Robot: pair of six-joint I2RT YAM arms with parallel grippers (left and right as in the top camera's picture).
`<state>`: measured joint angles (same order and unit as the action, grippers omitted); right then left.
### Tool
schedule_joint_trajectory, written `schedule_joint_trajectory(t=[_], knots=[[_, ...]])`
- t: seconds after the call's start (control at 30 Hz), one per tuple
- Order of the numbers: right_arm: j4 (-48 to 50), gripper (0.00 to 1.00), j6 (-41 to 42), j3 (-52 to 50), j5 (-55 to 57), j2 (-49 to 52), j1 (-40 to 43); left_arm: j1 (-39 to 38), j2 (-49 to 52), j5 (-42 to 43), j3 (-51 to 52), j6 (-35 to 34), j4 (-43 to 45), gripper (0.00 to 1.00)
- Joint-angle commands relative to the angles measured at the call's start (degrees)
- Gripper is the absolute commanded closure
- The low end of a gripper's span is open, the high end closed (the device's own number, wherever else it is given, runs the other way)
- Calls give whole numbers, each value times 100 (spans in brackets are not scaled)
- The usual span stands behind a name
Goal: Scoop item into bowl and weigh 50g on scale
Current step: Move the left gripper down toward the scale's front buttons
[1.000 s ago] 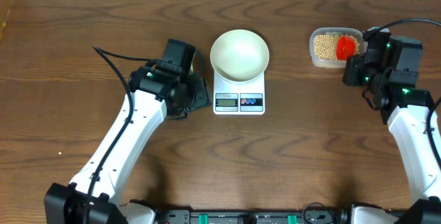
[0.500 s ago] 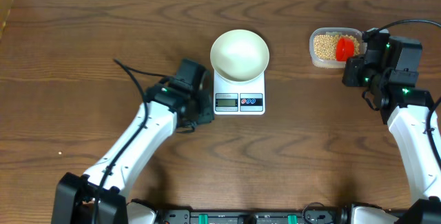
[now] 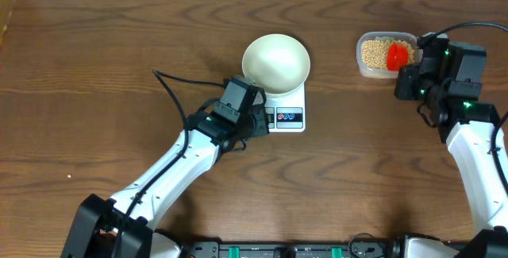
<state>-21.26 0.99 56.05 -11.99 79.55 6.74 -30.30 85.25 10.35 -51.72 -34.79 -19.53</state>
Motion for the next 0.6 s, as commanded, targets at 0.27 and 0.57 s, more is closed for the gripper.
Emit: schedule_joint_trajectory(t=[0.27,0.57], knots=[[-31,99,-63,83,-37,-13,35,-155,780,-90,50,-774,715,93],[-24,99,-61,83,-37,-13,35,-184,988,-94,50,-789,988,93]])
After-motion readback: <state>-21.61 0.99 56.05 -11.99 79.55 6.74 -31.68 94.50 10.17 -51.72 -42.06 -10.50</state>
